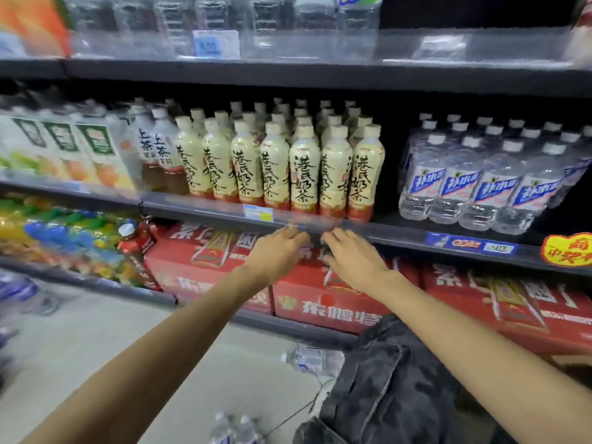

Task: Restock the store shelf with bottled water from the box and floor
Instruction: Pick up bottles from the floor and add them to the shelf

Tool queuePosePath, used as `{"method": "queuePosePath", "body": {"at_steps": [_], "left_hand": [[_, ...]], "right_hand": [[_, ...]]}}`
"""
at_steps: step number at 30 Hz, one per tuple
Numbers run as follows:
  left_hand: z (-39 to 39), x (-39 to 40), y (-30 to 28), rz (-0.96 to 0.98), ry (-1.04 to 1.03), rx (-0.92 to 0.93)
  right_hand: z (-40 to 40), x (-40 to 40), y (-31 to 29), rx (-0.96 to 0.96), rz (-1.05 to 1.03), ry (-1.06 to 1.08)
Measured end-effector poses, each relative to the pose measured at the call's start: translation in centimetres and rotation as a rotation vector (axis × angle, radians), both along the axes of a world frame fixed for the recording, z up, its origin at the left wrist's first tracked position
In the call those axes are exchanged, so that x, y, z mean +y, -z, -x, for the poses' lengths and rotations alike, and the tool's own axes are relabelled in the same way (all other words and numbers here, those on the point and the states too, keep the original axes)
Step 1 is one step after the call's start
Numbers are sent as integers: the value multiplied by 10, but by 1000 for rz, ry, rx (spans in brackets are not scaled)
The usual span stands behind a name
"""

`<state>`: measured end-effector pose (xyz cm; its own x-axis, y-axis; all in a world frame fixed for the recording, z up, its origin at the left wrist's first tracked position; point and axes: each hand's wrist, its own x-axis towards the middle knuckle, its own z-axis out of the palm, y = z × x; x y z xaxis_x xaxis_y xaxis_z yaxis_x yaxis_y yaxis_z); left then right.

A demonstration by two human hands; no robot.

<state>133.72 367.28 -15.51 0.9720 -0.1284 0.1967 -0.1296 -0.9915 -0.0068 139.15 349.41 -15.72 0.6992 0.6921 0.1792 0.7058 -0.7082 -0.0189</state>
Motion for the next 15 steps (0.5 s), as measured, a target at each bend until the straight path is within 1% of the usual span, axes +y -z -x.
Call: {"method": "queuePosePath", "body": {"at_steps": [4, 8, 11, 15], "left_hand": [[34, 47, 47, 29, -111, 67], [64, 80, 104, 97, -180, 192], [80, 94, 147, 144, -243, 286], [92, 96, 202, 177, -260, 372]], "right_hand": [[19, 49, 39, 63, 67, -114], [34, 83, 88, 164, 167, -198], [41, 96, 122, 281, 243, -229], [40, 99, 166, 367, 389, -288]]}}
